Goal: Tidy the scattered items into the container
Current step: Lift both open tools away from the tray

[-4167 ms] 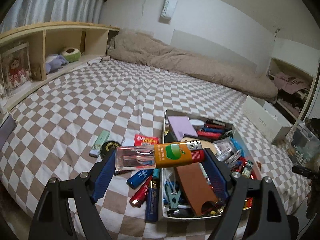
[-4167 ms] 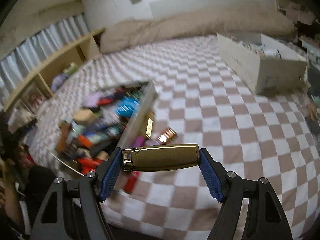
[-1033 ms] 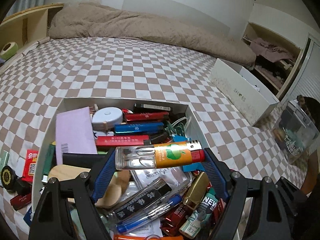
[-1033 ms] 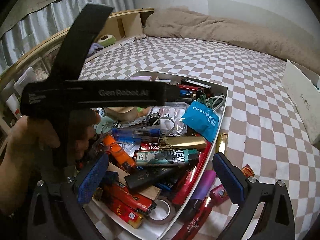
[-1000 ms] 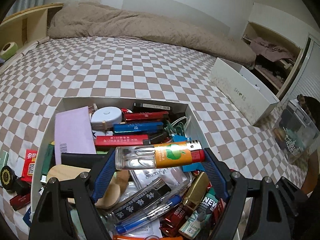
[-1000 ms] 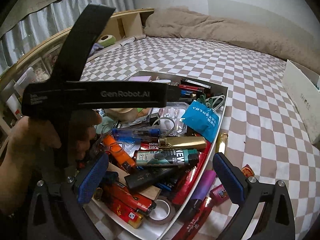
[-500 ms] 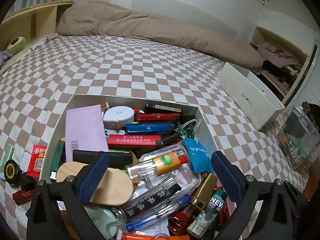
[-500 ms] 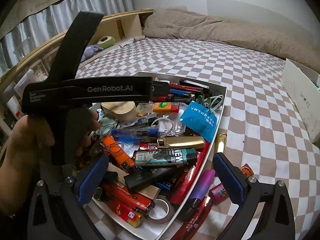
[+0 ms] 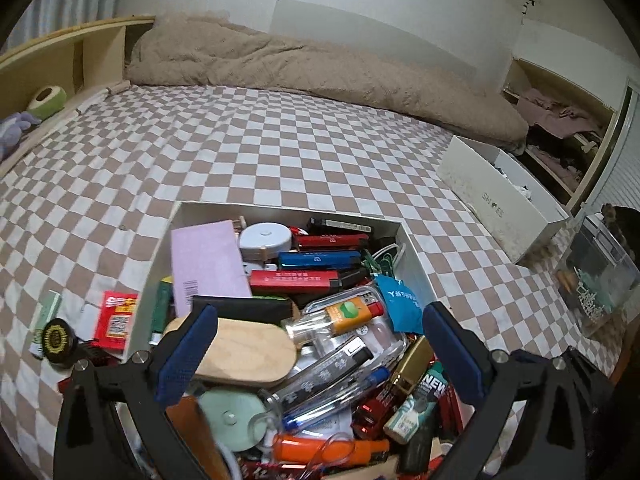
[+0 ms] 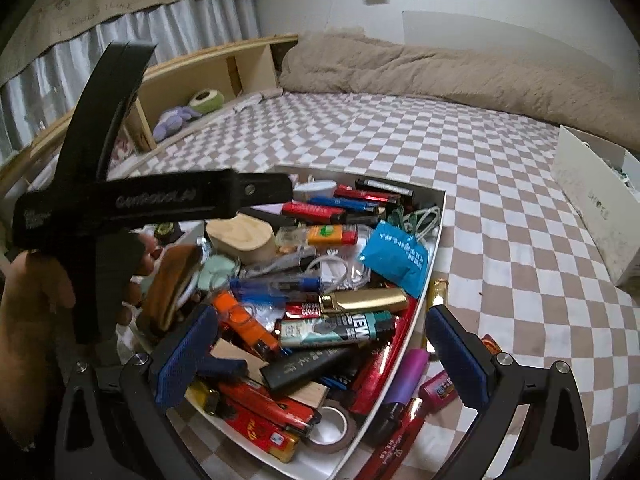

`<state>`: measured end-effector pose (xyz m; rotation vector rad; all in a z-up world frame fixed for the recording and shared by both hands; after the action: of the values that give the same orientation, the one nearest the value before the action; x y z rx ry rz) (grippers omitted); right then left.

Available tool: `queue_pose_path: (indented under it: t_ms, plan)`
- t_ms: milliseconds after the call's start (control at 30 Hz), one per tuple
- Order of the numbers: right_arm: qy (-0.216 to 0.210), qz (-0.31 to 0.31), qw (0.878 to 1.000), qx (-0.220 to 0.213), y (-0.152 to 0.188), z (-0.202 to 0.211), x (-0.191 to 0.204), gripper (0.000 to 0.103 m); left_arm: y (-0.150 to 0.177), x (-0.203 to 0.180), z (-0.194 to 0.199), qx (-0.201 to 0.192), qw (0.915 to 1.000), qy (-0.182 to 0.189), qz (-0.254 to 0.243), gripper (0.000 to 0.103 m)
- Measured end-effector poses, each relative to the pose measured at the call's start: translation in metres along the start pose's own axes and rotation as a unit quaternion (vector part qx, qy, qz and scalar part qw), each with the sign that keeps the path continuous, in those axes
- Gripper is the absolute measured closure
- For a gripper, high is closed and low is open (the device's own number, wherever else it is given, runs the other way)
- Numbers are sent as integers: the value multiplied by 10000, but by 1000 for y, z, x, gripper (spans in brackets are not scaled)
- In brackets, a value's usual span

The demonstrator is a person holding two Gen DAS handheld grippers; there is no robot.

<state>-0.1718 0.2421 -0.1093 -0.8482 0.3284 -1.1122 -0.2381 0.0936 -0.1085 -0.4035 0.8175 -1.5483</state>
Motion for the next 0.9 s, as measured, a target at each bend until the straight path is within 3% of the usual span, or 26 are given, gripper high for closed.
queue_pose_path:
  t_ms: [900]
  plan:
    - [512,-390,9957,-664,4,66,31,0,32,23,104,-569,9945,-710,-510,0]
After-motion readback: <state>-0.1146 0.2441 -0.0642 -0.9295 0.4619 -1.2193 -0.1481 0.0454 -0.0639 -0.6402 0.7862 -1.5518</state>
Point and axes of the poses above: each gripper's, at about its wrist camera, not at the fingertips, and z roughly against the way its jaws point, x to its left, y to its underside, the point moved 3 cm from there along -z, roughly the way its jaws point
